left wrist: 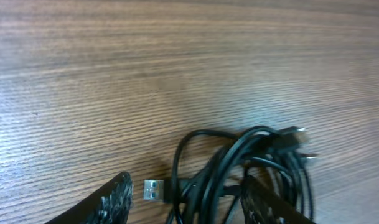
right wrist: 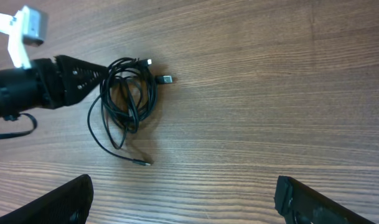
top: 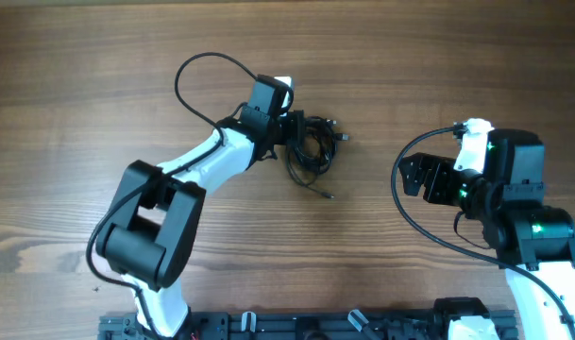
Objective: Untangle cables
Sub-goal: 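Reach the right gripper into the bundle and grasp a cable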
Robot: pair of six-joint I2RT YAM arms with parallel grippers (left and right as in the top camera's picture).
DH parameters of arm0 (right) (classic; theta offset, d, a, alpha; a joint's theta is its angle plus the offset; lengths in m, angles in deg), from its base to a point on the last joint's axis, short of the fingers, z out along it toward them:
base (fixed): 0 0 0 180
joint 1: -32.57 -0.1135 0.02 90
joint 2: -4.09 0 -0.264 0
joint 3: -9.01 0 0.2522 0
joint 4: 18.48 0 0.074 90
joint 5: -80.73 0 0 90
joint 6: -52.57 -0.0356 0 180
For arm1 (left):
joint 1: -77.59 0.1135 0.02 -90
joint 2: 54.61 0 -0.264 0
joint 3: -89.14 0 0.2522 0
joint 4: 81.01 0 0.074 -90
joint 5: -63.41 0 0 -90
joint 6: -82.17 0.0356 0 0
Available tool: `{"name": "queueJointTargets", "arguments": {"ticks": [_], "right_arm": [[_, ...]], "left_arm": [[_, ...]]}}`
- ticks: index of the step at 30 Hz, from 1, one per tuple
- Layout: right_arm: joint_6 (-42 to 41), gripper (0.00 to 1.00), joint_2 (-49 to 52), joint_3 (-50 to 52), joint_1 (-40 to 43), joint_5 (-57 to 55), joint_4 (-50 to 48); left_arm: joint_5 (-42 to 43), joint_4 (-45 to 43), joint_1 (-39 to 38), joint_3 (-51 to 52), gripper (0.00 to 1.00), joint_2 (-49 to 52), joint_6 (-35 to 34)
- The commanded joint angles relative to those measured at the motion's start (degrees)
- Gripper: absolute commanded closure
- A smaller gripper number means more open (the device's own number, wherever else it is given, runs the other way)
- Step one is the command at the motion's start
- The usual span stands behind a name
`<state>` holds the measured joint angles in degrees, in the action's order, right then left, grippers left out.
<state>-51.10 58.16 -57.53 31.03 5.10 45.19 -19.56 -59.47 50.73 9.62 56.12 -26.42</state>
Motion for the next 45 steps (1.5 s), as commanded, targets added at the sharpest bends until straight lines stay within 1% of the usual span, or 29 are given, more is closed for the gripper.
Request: {"name": "queueJointTargets", "arguments": {"ticks": [1, 6, 7, 9, 10, 11, 13, 16, 18, 19, 20, 21, 24, 27, 30, 31, 33, 34, 36, 37, 38, 40, 41, 43, 45], "right_arm": [[-0.44, 0.04, 0.11, -1.44, 0.24, 0.55, -0.76], [-0.44, 0.05, 0.11, -1.44, 0.24, 0.55, -1.09], [-0.44, 0.05, 0.11, -1.44, 0.24, 0.55, -1.09], [-0.44, 0.05, 0.11, -1.44, 0.24, 0.55, -1.09], [-0.42, 0.05, 0.11, -1.44, 0.24, 0.55, -1.14], [-0.44, 0.05, 0.11, -1.44, 0.24, 0.52, -1.2], [-0.48, 0.05, 0.11, -1.44, 0.24, 0.57, -1.29], [-2.6, 0.05, 1.11, -1.42, 0.22, 1.73, -1.62], [-2.82, 0.05, 2.64, -1.42, 0.22, 5.97, -2.86], [-2.75, 0.05, 3.98, -1.42, 0.22, 9.18, -3.74], [-2.47, 0.04, 5.38, -1.42, 0.13, 11.28, -4.31], [-1.57, 0.05, 7.32, -1.42, -0.2, 11.87, -4.7], [-1.33, 0.04, 12.76, -1.42, -1.36, 11.89, -5.31], [-1.33, 0.04, 18.21, -1.42, -3.34, 12.79, -7.08], [-1.6, 0.05, 23.34, -1.42, -6.03, 12.98, -11.82], [-2.32, 0.07, 25.05, -1.42, -7.04, 12.98, -13.77], [-3.5, 0.17, 27.3, -1.42, -8.46, 13.33, -16.28], [-3.5, 0.19, 27.96, -1.42, -8.85, 13.44, -17.0], [-3.8, 0.38, 30.03, -1.42, -9.79, 13.05, -19.26], [-5.57, 0.47, 30.95, -1.42, -9.86, 11.78, -19.87], [-7.1, 0.53, 31.58, -1.42, -9.86, 10.08, -20.09], [-10.23, 0.79, 33.07, -1.42, -9.86, 3.78, -19.82], [-11.85, 0.95, 33.86, -1.38, -9.86, 0.02, -18.97], [-14.34, 0.96, 34.58, -1.38, -9.86, -5.01, -16.48], [-18.6, 0.96, 34.77, -1.31, -9.86, -12.17, -12.37]], "left_arm": [[-1.14, -0.13, -1.07, -1.01, 0.46, 2.36, 0.11], [-1.11, -0.48, -1.16, -1.01, 0.66, 2.36, 0.11], [-1.09, -0.15, -1.16, -1.01, 0.71, 2.36, 0.11], [-0.11, 1.09, -1.16, -1.01, 0.88, 2.29, 0.13], [0.87, 1.57, -1.16, -1.01, 0.93, 2.19, 0.13], [1.95, 2.01, -1.16, -1.01, 0.96, 1.9, 0.11], [4.61, 2.54, -1.07, -1.01, 0.96, 0.46, 0.11], [11.91, 2.54, -1.01, -1.01, 0.96, -4.2, 0.09], [17.97, 2.73, -1.01, -1.01, 0.96, -7.19, 0.09], [22.18, 3.72, -0.98, -1.01, 0.96, -8.96, 0.11], [24.46, 5.62, -0.87, -1.01, 0.96, -10.47, 0.11], [24.68, 7.56, -0.68, -1.01, 0.96, -11.72, 0.13], [25.29, 9.18, 0.39, -1.01, 0.96, -14.21, 0.09], [31.32, 8.74, 1.11, -1.01, 0.96, -16.11, 0.09], [35.36, 8.81, 1.14, -1.01, 0.96, -16.68, -0.02], [36.65, 8.83, 1.14, -1.01, 0.96, -16.68, -1.11], [37.13, 8.79, 1.16, -1.01, 0.96, -16.68, -1.86], [37.59, 8.63, 1.16, -1.01, 0.96, -16.68, -1.86], [39.36, 8.68, 1.16, -1.01, 0.96, -16.68, -1.84], [40.28, 8.94, 1.16, -1.01, 0.96, -16.68, -1.84], [40.57, 9.33, 1.16, -1.01, 0.96, -16.68, -1.84], [39.95, 11.19, 1.38, -1.01, 0.96, -16.68, -1.18], [37.88, 13.05, 1.77, -1.01, 0.96, -16.68, -1.16], [33.18, 16.22, 2.64, -1.01, 0.96, -16.68, -1.18], [23.37, 21.84, 4.59, -1.01, 0.96, -16.68, -1.18]]}}
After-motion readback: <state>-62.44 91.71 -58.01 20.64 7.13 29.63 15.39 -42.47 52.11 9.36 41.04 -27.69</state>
